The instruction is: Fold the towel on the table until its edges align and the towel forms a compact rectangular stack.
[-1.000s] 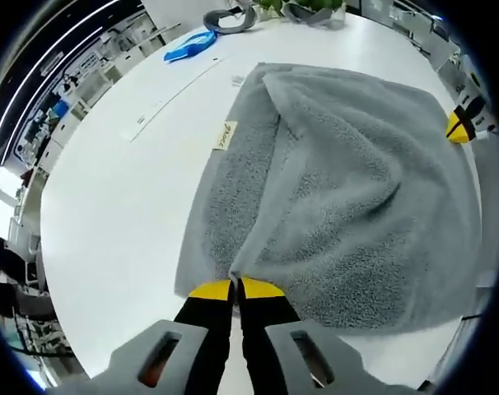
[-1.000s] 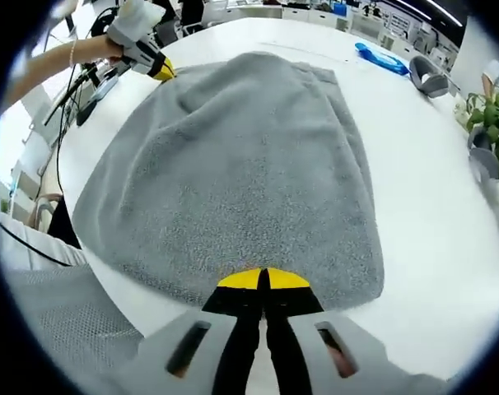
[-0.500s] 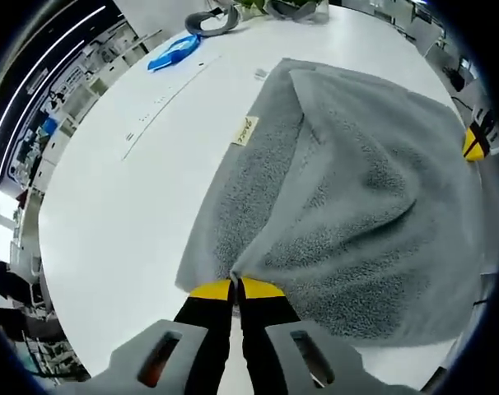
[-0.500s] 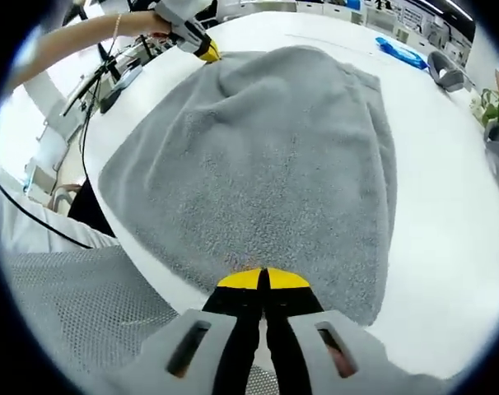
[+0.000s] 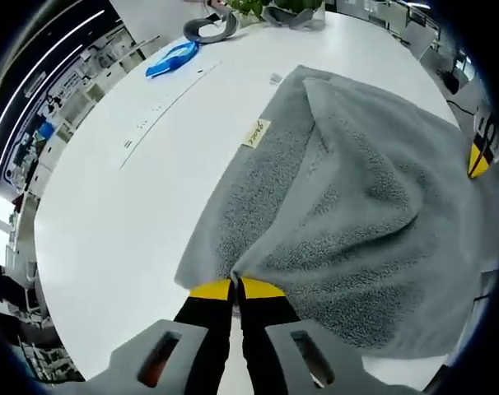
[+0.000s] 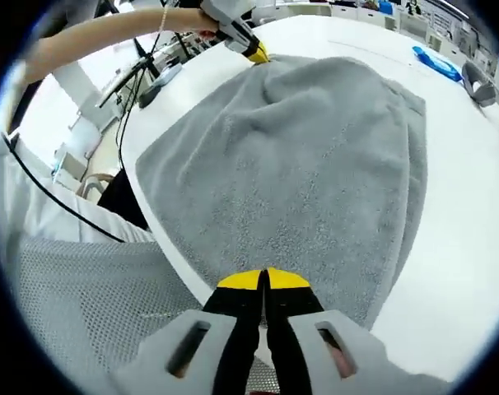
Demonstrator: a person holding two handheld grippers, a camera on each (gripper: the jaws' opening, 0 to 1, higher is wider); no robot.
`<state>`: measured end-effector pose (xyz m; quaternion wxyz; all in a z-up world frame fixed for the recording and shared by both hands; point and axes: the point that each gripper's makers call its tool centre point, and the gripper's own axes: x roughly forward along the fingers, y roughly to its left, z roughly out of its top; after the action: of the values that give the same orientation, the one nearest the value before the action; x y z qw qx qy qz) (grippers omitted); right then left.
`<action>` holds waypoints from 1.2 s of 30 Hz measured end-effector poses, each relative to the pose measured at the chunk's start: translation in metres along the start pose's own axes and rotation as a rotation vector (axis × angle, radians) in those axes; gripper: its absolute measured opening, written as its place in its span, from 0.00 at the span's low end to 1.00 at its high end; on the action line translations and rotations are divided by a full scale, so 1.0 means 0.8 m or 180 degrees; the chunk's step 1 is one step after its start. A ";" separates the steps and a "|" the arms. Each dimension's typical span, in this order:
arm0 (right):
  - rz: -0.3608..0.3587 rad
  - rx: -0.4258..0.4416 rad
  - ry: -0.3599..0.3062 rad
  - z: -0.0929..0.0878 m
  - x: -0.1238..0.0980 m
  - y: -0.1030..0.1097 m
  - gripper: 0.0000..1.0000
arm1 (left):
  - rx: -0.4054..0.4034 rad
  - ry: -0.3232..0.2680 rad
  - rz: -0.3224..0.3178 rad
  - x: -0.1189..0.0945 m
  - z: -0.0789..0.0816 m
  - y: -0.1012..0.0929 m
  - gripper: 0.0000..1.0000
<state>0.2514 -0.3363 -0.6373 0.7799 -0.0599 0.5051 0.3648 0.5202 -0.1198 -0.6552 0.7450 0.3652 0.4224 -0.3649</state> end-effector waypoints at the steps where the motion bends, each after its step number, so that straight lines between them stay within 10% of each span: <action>1: 0.0016 0.0038 -0.0129 0.016 -0.008 -0.005 0.00 | -0.0001 -0.0001 -0.0003 0.001 0.000 0.000 0.03; 5: -0.0128 0.0109 -0.0688 0.080 -0.038 -0.042 0.00 | 0.0007 -0.0010 -0.0015 -0.002 0.001 -0.002 0.03; 14: -0.0499 -0.0049 -0.1042 0.170 -0.057 -0.128 0.02 | 0.0005 -0.0021 -0.0028 -0.004 0.001 -0.003 0.03; 36: -0.0819 0.0001 -0.0672 0.238 0.066 -0.258 0.14 | -0.0074 -0.0145 0.0040 0.003 -0.002 0.005 0.02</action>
<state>0.5348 -0.3715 -0.6463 0.8688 -0.0852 0.4087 0.2661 0.5237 -0.1174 -0.6572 0.7609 0.3508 0.4072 -0.3635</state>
